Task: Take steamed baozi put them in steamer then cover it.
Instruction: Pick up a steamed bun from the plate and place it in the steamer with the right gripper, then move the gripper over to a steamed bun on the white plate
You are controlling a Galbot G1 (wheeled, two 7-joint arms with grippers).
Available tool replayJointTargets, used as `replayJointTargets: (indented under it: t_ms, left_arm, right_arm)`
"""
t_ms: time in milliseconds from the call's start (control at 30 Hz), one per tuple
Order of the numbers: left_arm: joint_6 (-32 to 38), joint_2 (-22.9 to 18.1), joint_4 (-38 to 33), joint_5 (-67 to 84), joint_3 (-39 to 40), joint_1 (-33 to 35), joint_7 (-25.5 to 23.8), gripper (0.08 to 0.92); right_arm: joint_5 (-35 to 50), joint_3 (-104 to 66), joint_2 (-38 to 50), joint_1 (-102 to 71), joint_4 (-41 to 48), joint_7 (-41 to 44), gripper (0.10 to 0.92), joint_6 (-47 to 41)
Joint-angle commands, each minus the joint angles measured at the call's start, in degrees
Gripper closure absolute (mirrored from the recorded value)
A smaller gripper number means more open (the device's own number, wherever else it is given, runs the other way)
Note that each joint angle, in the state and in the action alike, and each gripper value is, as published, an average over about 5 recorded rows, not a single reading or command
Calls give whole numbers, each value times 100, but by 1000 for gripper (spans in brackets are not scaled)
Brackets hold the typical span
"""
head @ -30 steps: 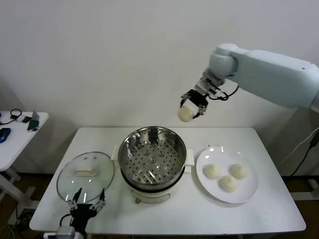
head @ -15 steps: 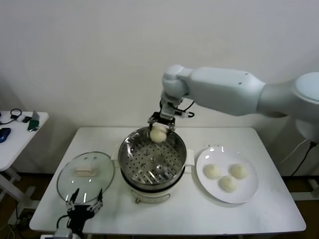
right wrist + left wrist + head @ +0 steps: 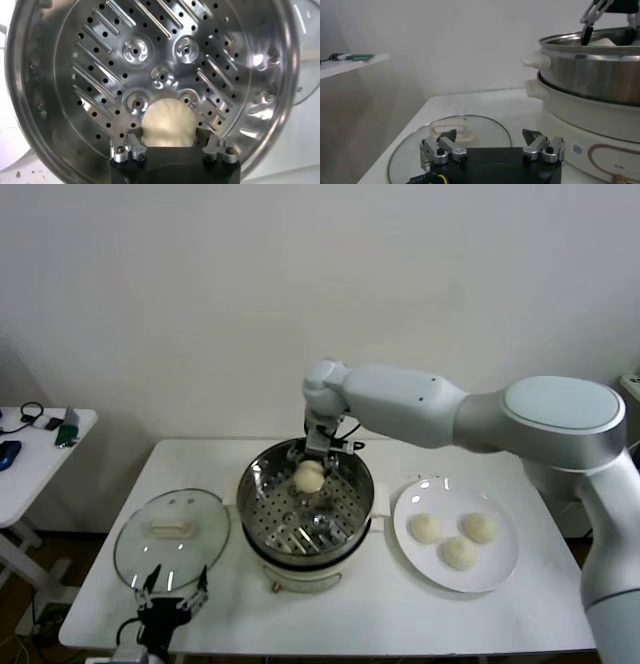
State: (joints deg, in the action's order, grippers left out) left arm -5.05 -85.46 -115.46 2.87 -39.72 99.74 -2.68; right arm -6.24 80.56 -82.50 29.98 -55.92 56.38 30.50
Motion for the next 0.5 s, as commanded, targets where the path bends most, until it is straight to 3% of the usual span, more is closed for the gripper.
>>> replayJointTargets:
  t_ms: [33, 233, 400, 500]
  left_arm:
    - [7, -7, 7, -4, 0, 8, 1, 177]
    - [-9, -20, -23, -5, -10, 1, 3, 177]
    - [-28, -56, -59, -50, 10, 0, -2, 177]
    - [-33, -77, -59, -67, 19, -2, -4, 177]
  right_arm:
    - [-75, -24, -156, -213, 234, -56, 270, 78]
    - [1350, 170, 101, 761, -96, 215, 205, 45]
    - [3198, 811, 656, 2093, -312, 1115, 203, -271]
    - [4220, 1349, 1273, 2718, -553, 1652, 202, -909]
